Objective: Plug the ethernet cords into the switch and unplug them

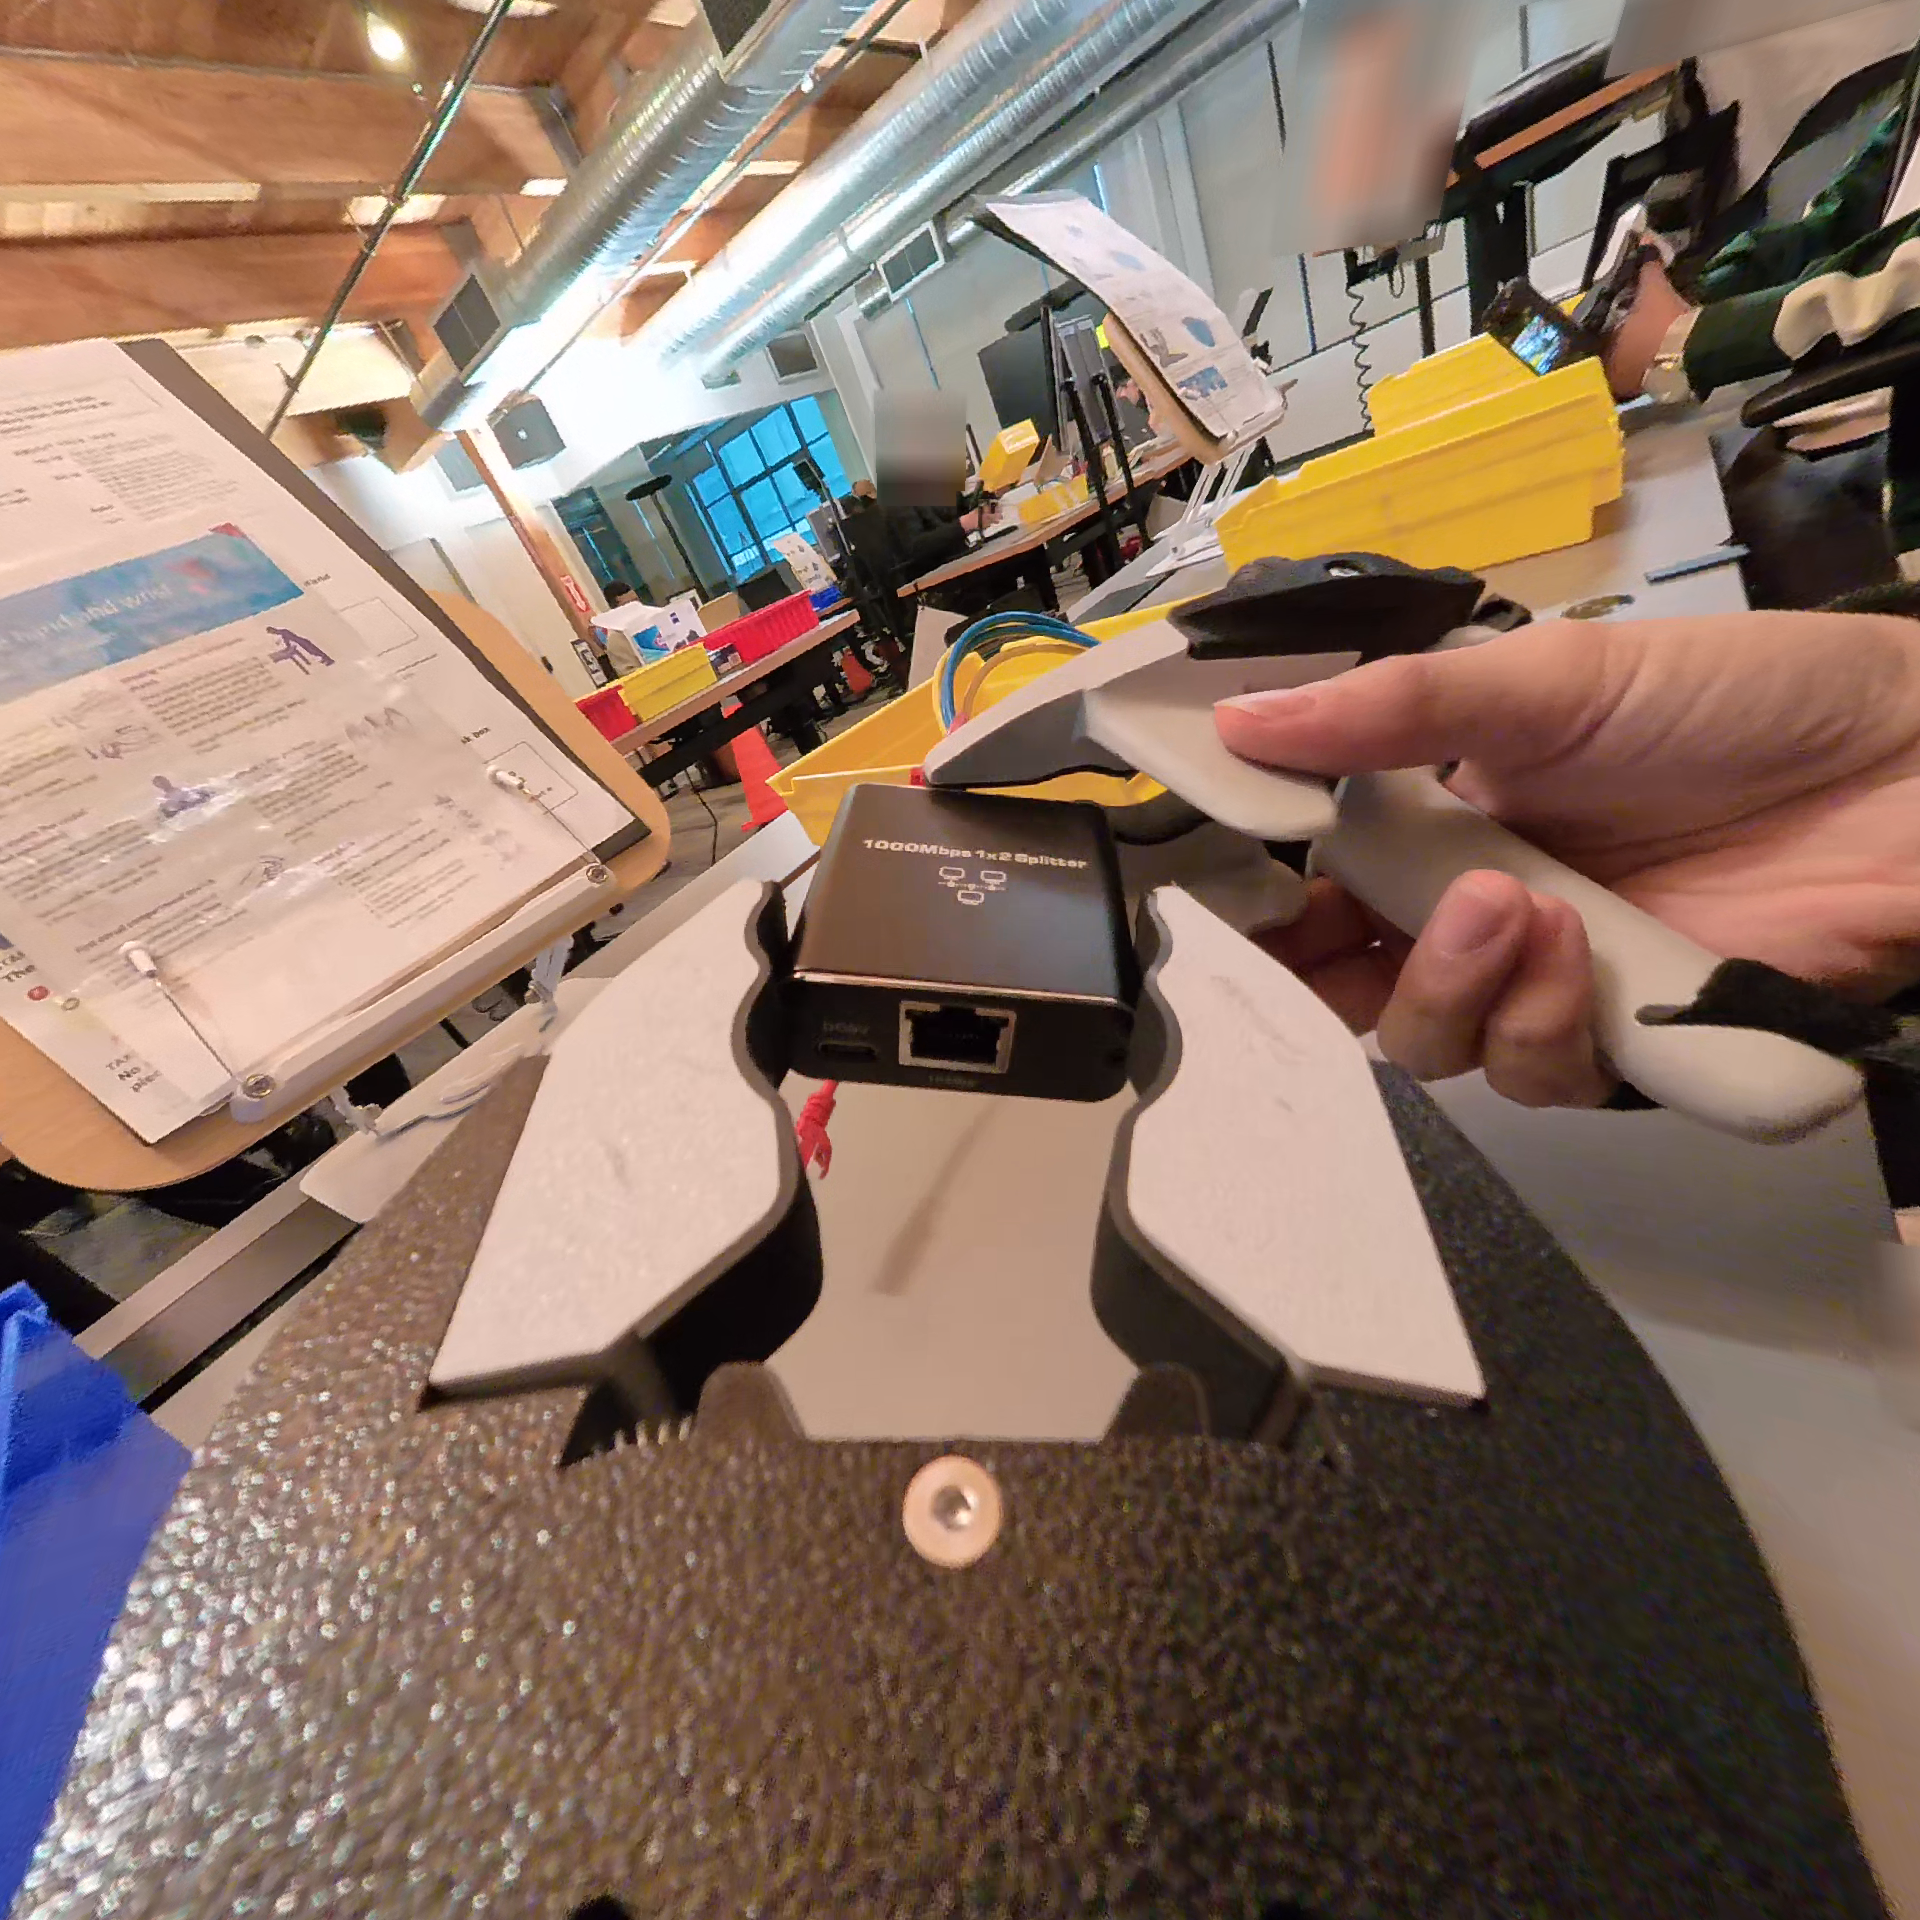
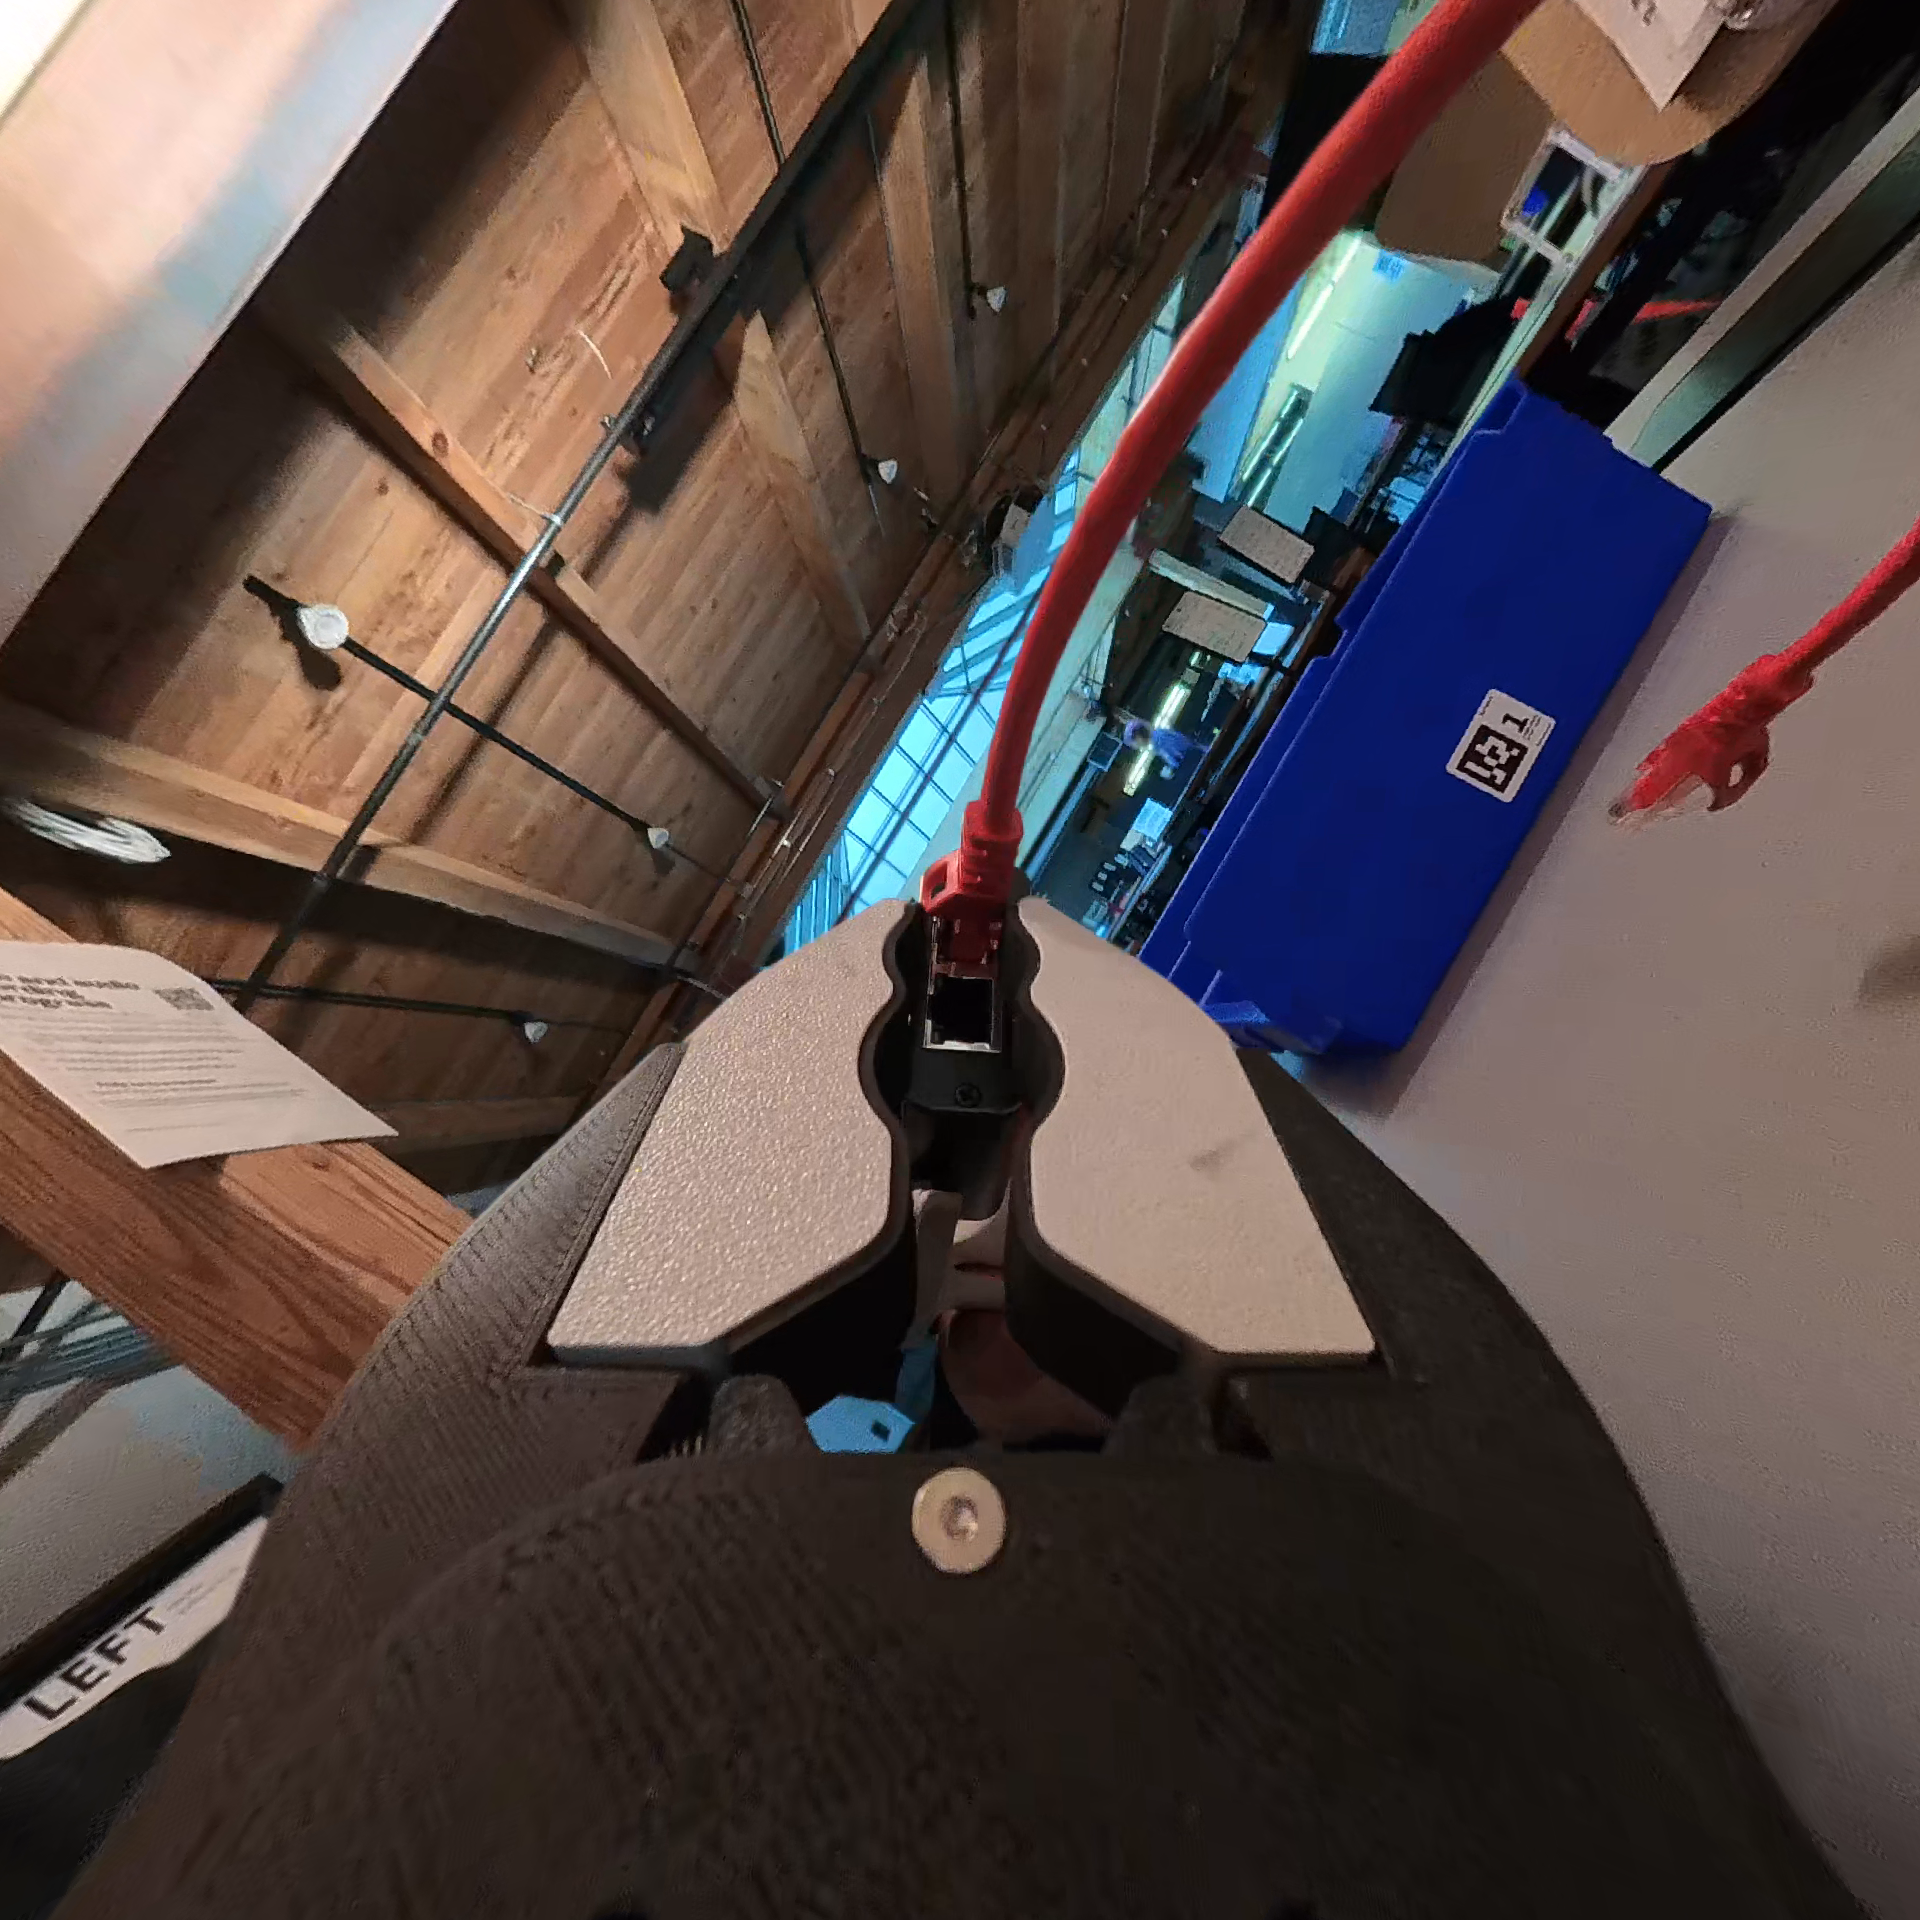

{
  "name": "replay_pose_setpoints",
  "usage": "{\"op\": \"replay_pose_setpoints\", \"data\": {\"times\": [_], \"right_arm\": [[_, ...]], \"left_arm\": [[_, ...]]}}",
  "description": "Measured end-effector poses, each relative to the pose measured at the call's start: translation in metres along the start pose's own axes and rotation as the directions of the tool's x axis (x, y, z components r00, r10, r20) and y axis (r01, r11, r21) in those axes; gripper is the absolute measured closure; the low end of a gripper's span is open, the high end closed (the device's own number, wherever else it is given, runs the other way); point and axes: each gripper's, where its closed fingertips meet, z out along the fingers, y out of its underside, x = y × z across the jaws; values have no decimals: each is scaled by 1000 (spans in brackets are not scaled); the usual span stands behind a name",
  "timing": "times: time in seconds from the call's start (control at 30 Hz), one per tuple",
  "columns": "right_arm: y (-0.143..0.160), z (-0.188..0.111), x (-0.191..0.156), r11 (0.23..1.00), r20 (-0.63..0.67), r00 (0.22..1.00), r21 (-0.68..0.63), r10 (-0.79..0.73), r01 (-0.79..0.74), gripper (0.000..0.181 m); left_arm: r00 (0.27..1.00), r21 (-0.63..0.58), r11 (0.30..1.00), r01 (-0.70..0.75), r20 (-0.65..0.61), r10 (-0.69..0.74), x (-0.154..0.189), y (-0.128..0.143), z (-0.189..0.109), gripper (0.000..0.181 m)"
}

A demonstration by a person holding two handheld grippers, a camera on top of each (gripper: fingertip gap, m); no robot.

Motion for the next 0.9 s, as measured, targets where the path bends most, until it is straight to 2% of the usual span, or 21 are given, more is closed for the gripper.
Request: {"op": "replay_pose_setpoints", "data": {"times": [0.23, 0.4, 0.8, 0.9], "right_arm": [[-5, -3, 0, 997, 15, 999, 59, -40, 39, 169], [-8, -8, 4, 989, -48, 994, 113, -95, 100, 169], [-7, -3, -6, 975, 20, 975, 27, -221, 221, 170], [-9, -2, -11, 963, 29, 963, 5, -269, 269, 169]], "left_arm": [[999, -22, 1000, 5, 33, -4, 3, 0, 6, 118], [998, -24, 999, 31, 54, -30, 6, 5, 11, 118], [990, 33, 999, -42, 134, 37, 2, -2, 10, 118], [992, 49, 999, -2, 127, -5, 2, -5, 11, 118]]}}
